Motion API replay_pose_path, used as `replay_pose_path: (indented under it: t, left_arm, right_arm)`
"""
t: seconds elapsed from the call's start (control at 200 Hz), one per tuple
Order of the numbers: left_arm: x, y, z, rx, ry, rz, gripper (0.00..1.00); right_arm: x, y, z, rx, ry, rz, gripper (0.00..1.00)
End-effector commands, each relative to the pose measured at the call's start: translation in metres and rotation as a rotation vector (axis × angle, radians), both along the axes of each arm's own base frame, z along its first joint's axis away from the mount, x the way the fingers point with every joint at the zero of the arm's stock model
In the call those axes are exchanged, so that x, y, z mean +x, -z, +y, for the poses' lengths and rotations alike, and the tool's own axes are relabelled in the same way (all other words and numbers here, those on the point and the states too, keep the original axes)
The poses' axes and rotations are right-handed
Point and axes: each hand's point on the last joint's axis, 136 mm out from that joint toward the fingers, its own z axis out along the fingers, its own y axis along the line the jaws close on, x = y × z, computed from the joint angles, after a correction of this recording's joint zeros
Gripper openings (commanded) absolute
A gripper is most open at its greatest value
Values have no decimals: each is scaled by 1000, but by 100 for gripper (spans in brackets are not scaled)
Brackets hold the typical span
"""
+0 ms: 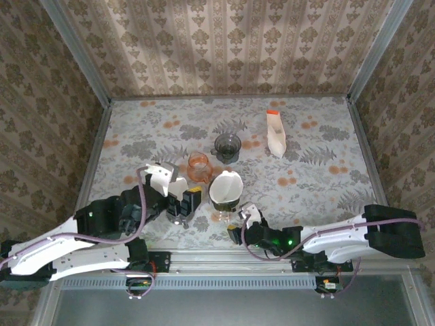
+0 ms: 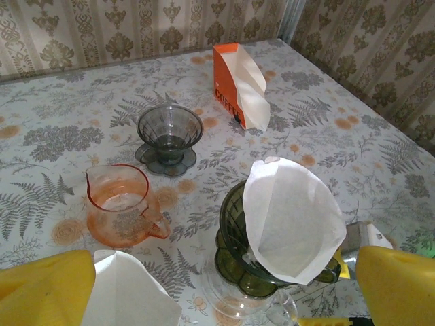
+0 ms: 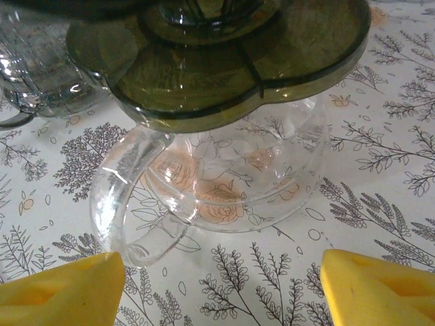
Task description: Place the coffee filter in the dripper
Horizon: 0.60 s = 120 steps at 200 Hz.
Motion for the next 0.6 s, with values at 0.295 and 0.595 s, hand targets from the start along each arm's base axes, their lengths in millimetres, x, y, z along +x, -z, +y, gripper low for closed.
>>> replay_pose_path:
  t: [0.295,0.595]
  left_arm:
    - [5,-13,10,-28,-34,-33,100]
    - [6,-15,16,-30,-48,-45,100]
  right_arm:
    - [22,-8,16,62,-52,-9,74]
    - [41,-8,19,75,-7,-24,73]
